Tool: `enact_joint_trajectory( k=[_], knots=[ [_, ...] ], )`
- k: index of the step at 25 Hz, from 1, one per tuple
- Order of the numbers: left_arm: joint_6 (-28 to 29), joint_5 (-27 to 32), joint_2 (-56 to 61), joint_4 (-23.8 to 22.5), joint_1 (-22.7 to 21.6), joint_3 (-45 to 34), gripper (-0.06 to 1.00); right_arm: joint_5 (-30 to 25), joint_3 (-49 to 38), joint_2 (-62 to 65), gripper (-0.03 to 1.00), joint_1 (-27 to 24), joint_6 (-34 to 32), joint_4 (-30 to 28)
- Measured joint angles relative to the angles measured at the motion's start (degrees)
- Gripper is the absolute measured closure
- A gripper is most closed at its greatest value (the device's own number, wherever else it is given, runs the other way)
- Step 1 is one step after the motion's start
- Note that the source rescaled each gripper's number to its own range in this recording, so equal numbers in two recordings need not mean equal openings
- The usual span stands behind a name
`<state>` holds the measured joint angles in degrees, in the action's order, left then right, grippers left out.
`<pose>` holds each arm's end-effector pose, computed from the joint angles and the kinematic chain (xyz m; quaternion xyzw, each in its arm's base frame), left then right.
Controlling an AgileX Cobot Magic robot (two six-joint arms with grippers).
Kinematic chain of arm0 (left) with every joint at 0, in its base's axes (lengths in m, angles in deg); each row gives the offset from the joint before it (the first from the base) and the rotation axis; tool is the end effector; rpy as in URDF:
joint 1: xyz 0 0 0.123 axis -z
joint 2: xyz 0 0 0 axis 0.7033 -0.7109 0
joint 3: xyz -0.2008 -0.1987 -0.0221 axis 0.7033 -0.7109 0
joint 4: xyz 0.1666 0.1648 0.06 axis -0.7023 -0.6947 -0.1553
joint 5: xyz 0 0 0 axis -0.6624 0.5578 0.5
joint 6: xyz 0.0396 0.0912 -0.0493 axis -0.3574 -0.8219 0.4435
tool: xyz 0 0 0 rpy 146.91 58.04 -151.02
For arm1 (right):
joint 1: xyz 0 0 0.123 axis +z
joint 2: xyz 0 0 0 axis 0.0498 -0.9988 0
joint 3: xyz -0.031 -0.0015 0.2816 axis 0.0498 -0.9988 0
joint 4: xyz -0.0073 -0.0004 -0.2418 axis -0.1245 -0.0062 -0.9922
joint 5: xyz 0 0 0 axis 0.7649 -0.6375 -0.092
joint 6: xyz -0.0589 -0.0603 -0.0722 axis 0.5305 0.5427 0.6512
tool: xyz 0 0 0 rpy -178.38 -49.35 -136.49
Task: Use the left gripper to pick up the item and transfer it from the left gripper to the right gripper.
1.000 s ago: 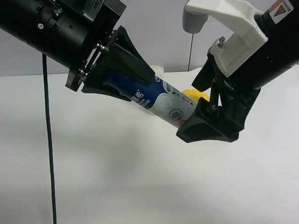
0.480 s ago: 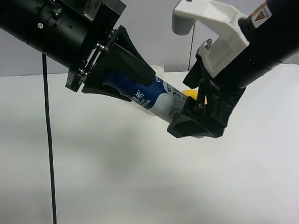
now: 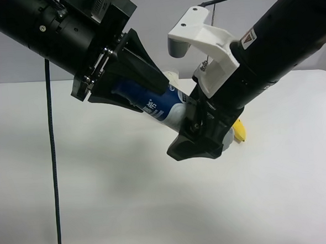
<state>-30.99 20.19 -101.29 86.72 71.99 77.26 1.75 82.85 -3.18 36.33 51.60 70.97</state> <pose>0.2377 -0.2139 0.2977 0.1586 0.8788 -0.4460 0.0602 0.1969 0.1990 0.2650 -0.5414 0.7833 0.1621 0.2589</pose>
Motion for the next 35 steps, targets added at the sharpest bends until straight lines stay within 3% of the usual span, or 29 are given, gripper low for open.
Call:
enact_joint_trajectory(
  k=[5,9,12,16,35],
  knots=[
    [0.0,0.0,0.0,0.0,0.0,0.0,0.94,0.0,0.0,-0.2,0.00,0.0,1.0,1.2],
    [0.0,0.0,0.0,0.0,0.0,0.0,0.94,0.0,0.0,-0.2,0.19,0.0,1.3,1.2],
    [0.0,0.0,0.0,0.0,0.0,0.0,0.94,0.0,0.0,-0.2,0.46,0.0,1.4,1.2],
    [0.0,-0.3,0.0,0.1,0.0,0.0,0.94,-0.2,0.0,-0.2,0.89,0.0,1.6,1.2],
    [-1.1,-1.6,0.0,0.3,0.1,0.0,0.94,-1.5,0.1,-0.2,0.94,0.2,3.2,0.7]
  ],
)
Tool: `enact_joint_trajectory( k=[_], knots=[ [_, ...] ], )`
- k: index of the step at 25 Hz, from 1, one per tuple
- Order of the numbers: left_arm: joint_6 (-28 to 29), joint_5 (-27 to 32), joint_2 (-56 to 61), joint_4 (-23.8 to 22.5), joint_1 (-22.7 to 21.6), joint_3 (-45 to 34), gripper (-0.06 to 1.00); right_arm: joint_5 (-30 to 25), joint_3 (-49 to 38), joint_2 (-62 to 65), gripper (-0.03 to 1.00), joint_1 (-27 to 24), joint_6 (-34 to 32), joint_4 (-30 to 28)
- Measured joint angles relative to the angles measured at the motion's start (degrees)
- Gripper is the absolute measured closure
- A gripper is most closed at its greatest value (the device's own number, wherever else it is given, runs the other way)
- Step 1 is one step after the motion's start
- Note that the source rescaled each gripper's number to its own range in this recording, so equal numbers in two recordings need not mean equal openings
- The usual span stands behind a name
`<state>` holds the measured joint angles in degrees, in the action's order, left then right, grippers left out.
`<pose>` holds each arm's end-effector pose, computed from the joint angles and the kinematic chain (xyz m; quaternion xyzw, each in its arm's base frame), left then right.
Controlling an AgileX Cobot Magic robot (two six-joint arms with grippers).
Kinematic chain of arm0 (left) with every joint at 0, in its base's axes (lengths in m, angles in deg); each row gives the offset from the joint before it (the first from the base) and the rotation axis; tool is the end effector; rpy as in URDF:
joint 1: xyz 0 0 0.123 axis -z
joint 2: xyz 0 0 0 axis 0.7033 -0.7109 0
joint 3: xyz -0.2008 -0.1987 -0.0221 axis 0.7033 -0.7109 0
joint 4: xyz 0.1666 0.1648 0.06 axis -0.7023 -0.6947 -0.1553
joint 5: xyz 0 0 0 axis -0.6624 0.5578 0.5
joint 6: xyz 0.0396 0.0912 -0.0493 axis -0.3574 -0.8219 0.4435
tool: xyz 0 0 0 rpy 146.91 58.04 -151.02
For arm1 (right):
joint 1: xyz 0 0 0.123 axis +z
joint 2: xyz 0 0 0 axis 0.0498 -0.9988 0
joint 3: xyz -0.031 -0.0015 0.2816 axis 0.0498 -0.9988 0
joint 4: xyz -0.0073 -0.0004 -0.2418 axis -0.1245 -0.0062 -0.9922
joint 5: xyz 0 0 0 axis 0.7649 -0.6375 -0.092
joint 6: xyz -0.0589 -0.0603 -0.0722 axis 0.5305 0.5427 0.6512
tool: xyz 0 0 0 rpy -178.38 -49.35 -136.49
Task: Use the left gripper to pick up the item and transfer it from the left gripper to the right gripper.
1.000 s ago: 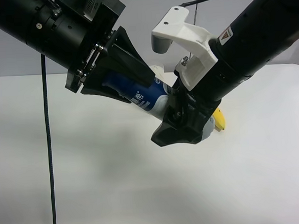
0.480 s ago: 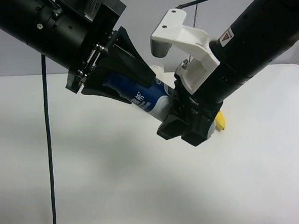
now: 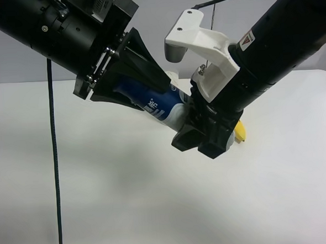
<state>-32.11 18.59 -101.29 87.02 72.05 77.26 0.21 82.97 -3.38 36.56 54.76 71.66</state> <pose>0.2405 -0.2147 0.2982 0.1602 0.8772 -0.4462 0.0763 0.1938 0.2001 0.2637 -0.5652 0.7693 0.1626 0.2496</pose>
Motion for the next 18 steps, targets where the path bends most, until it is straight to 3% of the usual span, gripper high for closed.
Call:
enact_joint_trajectory(
  k=[7,18],
  knots=[
    [-0.5,-0.5,0.0,0.1,0.0,0.0,0.94,0.0,0.0,0.0,0.94,0.0,0.0,-0.1],
    [-6.0,-1.1,0.0,0.6,0.0,0.0,0.94,0.0,0.0,0.0,0.96,0.0,0.0,-0.1]
  ],
)
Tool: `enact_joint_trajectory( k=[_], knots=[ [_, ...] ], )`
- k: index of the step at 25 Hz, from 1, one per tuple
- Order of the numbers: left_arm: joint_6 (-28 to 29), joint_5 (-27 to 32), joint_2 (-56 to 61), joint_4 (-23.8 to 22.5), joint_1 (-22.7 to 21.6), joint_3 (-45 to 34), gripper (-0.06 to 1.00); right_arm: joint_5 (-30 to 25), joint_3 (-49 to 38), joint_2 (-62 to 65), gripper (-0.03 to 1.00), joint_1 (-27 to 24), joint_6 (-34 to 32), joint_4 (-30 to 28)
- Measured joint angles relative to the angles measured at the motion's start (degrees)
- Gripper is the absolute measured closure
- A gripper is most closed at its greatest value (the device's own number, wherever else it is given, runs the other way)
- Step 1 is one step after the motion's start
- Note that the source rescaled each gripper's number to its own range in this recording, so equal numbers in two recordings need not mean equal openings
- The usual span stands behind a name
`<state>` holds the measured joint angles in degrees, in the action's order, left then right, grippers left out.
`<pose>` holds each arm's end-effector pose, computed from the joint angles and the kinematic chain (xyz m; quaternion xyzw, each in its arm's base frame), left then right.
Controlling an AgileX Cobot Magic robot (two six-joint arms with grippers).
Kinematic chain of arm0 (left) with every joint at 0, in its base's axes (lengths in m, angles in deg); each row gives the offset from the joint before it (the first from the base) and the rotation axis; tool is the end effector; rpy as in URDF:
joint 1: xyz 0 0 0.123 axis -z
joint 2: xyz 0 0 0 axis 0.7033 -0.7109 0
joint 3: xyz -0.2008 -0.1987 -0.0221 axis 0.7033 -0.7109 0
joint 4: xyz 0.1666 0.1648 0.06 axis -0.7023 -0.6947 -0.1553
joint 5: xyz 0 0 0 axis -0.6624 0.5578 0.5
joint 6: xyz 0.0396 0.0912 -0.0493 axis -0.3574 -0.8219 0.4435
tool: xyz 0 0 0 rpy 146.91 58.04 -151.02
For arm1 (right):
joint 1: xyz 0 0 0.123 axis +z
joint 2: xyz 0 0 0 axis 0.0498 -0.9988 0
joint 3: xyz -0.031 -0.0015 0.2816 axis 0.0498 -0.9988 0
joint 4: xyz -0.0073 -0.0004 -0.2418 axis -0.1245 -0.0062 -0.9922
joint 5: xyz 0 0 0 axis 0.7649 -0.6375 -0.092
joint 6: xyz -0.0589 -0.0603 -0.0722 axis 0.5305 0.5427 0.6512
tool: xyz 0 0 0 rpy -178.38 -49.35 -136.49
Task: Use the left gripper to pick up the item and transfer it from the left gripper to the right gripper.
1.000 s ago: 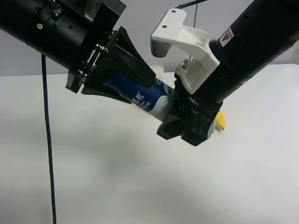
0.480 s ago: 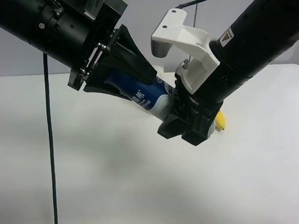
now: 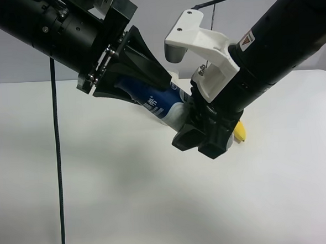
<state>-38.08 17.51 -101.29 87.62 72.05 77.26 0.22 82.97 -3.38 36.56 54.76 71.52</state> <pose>0.2426 -0.2153 0.2991 0.1987 0.8669 -0.4444 0.1072 0.1939 0.1999 0.2637 -0.5658 0.7690 0.1616 0.2497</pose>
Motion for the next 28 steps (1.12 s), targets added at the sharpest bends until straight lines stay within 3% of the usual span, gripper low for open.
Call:
enact_joint_trajectory(
  k=[12,13,16,17,20,28],
  knots=[
    [-1.1,-0.3,0.0,0.1,0.0,0.0,0.93,0.0,0.0,0.0,0.96,0.0,0.0,0.0],
    [-1.3,-0.6,0.0,0.3,0.0,0.0,0.82,-0.1,0.0,0.0,0.96,0.0,-0.2,0.1],
    [-1.5,-2.0,0.1,-0.6,-0.1,0.0,0.22,-0.9,0.0,0.0,0.96,0.0,-0.2,0.0],
    [-1.5,-2.6,0.0,-0.9,-0.2,0.0,0.10,-1.1,0.0,0.0,0.96,0.0,-0.2,0.0],
    [-1.5,-3.0,0.0,-1.7,-0.2,0.0,-0.01,-1.2,0.0,0.0,0.96,0.0,-0.2,0.0],
    [-1.6,-3.0,0.0,-1.8,-0.2,0.0,-0.03,-1.3,0.0,0.0,0.96,0.0,-0.2,0.0]
  ],
)
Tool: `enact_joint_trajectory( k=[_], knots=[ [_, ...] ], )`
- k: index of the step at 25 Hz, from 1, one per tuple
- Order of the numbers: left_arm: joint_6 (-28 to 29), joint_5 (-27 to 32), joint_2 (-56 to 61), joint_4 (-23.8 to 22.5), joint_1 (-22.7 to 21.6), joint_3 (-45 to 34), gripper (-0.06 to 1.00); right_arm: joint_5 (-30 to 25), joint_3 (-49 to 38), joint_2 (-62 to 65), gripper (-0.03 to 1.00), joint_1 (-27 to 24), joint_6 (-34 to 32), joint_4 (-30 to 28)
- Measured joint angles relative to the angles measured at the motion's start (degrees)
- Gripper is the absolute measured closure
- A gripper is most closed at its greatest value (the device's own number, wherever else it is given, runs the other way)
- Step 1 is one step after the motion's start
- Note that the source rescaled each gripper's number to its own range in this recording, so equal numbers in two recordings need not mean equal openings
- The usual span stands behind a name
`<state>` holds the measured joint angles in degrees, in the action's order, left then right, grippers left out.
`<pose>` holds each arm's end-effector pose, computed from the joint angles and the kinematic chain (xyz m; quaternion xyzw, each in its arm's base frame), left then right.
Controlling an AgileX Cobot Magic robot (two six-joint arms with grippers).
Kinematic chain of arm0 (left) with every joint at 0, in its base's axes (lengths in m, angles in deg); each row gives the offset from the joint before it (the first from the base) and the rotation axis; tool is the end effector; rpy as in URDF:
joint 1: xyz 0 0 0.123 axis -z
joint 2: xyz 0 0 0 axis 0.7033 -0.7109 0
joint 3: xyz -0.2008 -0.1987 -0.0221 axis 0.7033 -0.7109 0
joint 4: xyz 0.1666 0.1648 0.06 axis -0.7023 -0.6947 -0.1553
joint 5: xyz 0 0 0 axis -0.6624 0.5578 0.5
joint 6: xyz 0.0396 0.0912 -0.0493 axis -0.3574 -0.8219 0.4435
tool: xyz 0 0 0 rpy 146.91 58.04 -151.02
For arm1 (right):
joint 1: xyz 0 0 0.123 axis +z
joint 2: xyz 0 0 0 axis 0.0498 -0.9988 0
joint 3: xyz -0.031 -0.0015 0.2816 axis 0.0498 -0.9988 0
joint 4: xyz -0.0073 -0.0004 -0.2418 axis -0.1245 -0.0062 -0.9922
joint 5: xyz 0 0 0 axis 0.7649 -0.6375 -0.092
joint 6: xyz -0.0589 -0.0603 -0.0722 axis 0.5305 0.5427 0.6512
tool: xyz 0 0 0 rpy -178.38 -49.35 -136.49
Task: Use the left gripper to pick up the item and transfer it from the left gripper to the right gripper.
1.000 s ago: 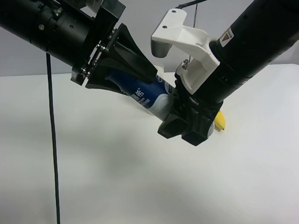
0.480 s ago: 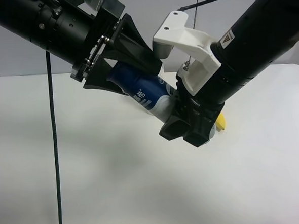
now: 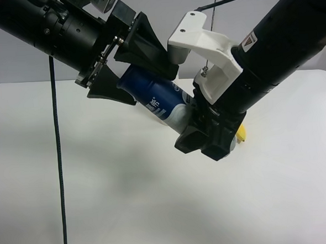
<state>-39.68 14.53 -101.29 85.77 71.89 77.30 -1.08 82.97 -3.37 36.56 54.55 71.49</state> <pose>0.2492 -0.2129 0.2973 0.2066 0.8702 -0.4253 0.1386 0.1917 0.1991 0.2627 -0.5678 0.7706 0.1637 0.2388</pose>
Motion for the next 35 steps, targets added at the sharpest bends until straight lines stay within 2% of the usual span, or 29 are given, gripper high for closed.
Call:
enact_joint_trajectory(
  k=[7,11,18,28,32,35],
  knots=[
    [0.0,0.0,0.0,-0.1,0.0,0.0,-0.04,0.0,0.0,0.0,0.96,0.0,0.0,0.0],
    [-0.1,1.0,0.0,1.2,-1.6,0.0,-0.04,0.2,0.0,0.0,0.96,0.0,0.0,0.1],
    [-0.1,4.7,0.1,6.4,-7.7,0.1,-0.05,0.0,0.0,-0.1,0.96,0.0,0.0,0.0],
    [-0.1,10.4,0.1,5.7,-14.8,8.0,-0.04,0.0,0.0,-0.1,0.96,0.0,0.0,0.0],
    [-0.1,13.2,0.5,5.2,-19.9,9.8,-0.04,0.0,0.0,-0.1,0.96,0.0,0.0,0.0],
    [-0.1,13.4,1.7,3.0,-24.3,9.9,-0.04,0.0,0.0,-0.1,0.96,0.0,0.0,0.0]
  ],
)
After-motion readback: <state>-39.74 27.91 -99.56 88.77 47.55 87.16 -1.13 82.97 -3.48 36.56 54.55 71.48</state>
